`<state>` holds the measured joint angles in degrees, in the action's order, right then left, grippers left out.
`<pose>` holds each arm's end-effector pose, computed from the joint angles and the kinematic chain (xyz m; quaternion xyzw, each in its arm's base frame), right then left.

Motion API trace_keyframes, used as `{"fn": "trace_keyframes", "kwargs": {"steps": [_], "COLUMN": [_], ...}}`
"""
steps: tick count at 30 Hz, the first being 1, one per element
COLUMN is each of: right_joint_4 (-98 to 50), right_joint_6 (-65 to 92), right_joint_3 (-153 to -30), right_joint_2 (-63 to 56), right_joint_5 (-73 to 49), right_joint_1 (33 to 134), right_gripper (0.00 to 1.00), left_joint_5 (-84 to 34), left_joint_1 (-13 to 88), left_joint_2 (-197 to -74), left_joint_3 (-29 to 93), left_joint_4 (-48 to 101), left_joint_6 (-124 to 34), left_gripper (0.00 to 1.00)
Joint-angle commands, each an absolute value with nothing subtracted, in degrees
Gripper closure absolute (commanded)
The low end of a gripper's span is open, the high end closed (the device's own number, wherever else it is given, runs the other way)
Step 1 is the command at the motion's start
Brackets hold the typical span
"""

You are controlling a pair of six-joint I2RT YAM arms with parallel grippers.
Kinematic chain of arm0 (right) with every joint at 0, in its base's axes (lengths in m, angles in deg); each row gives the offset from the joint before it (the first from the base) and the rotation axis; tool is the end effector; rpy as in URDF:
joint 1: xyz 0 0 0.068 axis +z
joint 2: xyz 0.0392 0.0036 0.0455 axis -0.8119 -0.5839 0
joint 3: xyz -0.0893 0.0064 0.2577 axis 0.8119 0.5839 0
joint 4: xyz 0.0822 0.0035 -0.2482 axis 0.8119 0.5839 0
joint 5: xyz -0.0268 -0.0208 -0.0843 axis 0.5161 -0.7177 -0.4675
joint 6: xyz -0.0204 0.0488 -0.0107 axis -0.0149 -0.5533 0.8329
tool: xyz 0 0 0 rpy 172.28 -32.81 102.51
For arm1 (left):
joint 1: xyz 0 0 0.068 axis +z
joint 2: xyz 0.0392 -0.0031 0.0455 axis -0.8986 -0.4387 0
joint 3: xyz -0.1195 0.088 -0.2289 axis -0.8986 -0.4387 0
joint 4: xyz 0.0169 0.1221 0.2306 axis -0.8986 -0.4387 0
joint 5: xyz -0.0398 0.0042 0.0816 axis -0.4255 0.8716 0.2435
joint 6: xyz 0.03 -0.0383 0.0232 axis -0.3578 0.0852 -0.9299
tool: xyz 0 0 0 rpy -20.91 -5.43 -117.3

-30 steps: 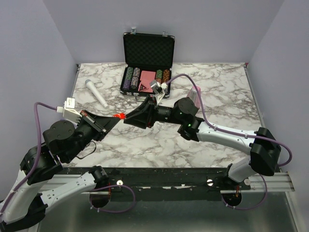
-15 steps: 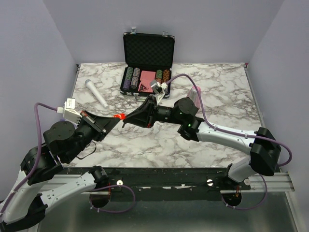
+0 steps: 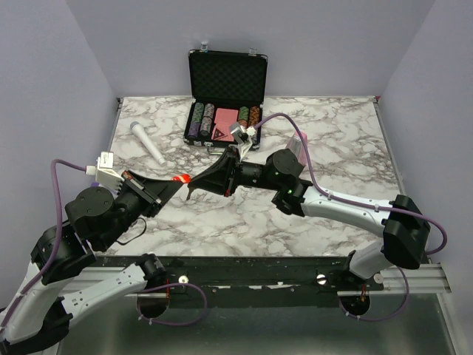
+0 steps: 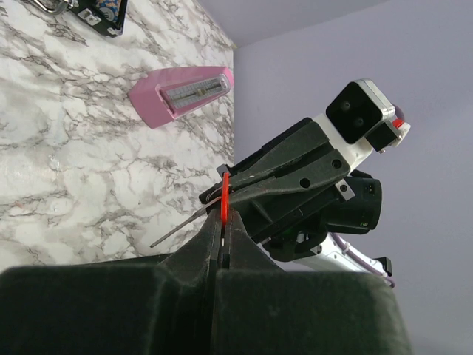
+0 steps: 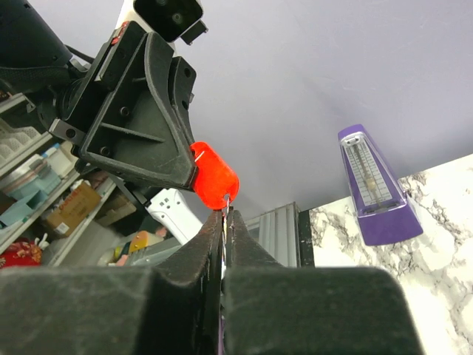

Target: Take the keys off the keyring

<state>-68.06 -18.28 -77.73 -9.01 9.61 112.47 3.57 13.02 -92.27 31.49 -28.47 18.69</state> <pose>0.1701 0.3072 0.3630 -0.2966 0.5202 0.6870 0.4117 0.0424 -0.0329 0.4310 -0.2670 0.7328 -0.4821 0.3990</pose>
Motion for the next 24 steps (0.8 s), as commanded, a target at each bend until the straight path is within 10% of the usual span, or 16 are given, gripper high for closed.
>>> {"fn": "trace_keyframes", "kwargs": {"steps": [1, 5, 13, 24], "right_joint_4": [-68.4, -67.3, -54.6, -22.9], "right_joint_6": [-17.8, -17.7, -14.3, -2.5], "right_joint_3": [-79.5, -79.7, -83.7, -91.8], "right_joint_2": [-9.7, -9.6, -9.5, -8.1], "right_joint_5": [9.6, 9.9, 13.3, 24.2], "right_joint_1": [112.9, 112.9, 113.0, 113.0], "right_gripper": [0.95, 0.99, 0.99, 0.99], "left_joint_5": [2.7, 3.3, 4.5, -4.5], "left_joint_1": [13.4, 13.4, 13.4, 13.4], "left_joint_2": [-91.5, -90.7, -89.1, -82.7], "left_joint_3": [30.8, 30.4, 30.6, 28.5], "left_joint_4": [-28.2, -28.6, -33.9, -29.9], "left_joint_6": [18.9, 18.9, 15.4, -13.5], "left_gripper": [1.0, 0.97, 0.3, 0.34]}}
